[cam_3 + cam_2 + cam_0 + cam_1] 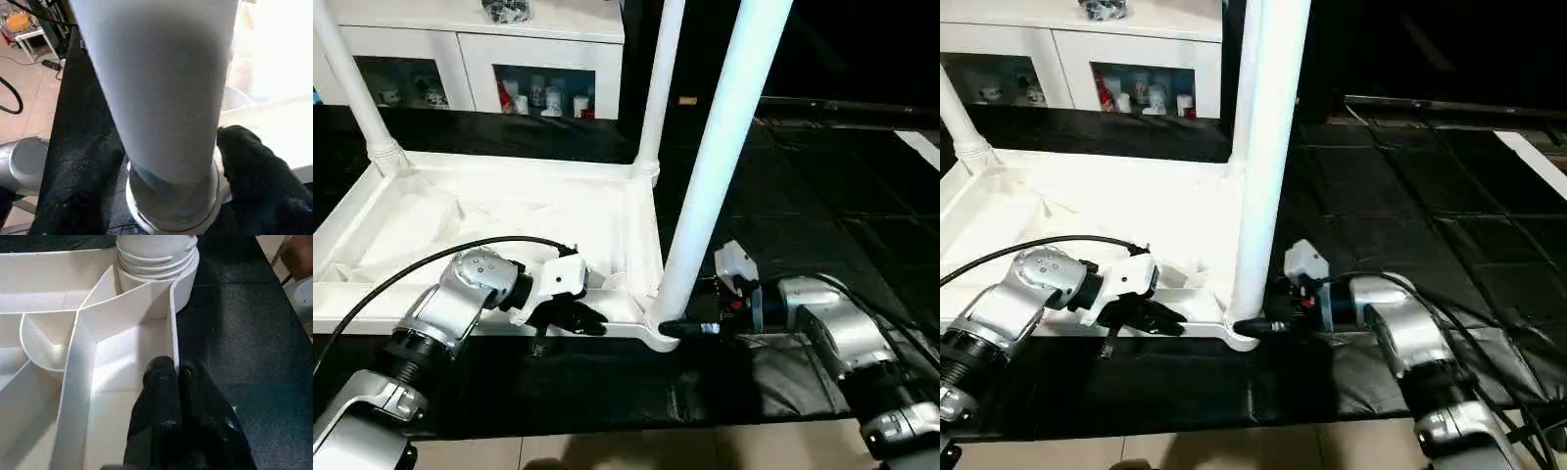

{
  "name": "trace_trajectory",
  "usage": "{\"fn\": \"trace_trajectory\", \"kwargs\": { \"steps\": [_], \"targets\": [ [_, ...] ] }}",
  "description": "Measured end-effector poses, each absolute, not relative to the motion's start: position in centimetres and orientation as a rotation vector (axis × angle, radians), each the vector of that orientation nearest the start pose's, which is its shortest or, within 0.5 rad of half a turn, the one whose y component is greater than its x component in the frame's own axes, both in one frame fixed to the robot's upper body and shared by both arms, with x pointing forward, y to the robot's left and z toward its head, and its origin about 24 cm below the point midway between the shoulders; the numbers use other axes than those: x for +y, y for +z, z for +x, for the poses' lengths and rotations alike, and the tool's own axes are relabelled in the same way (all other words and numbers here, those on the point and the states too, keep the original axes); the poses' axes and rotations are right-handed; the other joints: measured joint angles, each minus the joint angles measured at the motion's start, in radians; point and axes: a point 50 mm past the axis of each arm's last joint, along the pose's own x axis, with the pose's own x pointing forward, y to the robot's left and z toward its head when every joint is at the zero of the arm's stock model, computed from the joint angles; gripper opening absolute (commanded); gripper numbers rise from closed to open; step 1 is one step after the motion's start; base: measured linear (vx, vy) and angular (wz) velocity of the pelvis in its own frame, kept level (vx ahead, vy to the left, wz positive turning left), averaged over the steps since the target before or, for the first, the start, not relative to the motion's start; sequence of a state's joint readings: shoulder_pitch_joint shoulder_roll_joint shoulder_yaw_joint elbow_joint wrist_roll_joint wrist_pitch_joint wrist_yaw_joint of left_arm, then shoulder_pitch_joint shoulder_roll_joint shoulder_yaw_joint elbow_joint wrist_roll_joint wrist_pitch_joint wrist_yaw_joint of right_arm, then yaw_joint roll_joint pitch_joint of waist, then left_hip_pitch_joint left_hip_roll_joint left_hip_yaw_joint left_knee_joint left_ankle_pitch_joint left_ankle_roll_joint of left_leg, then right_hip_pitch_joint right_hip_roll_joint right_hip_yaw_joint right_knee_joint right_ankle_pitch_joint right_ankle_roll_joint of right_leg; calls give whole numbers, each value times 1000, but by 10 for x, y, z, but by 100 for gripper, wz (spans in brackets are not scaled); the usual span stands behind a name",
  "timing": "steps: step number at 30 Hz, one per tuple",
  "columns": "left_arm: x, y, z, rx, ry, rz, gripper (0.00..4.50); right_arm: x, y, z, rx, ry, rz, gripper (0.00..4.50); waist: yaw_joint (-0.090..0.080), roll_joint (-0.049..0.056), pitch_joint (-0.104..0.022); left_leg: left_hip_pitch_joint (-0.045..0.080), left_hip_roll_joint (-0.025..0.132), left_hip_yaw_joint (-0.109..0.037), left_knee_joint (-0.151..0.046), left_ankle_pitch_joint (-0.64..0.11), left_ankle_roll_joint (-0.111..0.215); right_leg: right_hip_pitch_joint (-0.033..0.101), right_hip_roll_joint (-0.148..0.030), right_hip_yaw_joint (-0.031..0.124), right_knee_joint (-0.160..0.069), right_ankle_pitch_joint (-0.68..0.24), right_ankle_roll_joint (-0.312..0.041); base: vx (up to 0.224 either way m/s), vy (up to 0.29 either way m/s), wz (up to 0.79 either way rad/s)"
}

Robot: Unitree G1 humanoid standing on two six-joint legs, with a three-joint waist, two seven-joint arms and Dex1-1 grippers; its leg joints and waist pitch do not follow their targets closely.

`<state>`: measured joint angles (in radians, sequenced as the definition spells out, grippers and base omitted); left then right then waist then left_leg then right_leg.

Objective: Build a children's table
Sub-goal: Rotate leg to tighten

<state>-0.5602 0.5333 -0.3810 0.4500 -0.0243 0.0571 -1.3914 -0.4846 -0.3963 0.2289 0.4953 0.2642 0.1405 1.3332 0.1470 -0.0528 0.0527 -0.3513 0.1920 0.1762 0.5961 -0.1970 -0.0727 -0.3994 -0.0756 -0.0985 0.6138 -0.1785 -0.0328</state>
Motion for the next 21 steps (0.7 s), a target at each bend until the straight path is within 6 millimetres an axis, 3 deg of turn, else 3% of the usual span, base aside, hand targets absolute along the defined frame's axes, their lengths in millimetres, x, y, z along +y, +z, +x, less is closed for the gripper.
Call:
{"fn": "trace_trajectory", "kwargs": {
  "steps": [9, 17, 21],
  "targets": [
    [155, 65, 298, 498, -1540, 541, 0, -140, 53, 297, 349, 1467, -48, 220, 0, 0, 0, 0, 0, 0, 0, 0, 0, 0, 0, 0, 0, 0, 0, 0, 0, 0],
    [154, 66, 301, 523, -1523, 508, 0, -141, 54, 297, 346, 1458, -43, 207, 1, 1, 0, 0, 0, 0, 1, 0, 0, 0, 0, 0, 0, 0, 0, 0, 0, 0],
    [146, 64, 309, 526, -1439, 450, 0, -142, 52, 301, 330, 1343, -13, 206, 0, 3, 1, 1, 0, 0, 2, 0, 0, 1, 0, 0, 2, 1, -1, 0, 0, 0]
  ]
}}
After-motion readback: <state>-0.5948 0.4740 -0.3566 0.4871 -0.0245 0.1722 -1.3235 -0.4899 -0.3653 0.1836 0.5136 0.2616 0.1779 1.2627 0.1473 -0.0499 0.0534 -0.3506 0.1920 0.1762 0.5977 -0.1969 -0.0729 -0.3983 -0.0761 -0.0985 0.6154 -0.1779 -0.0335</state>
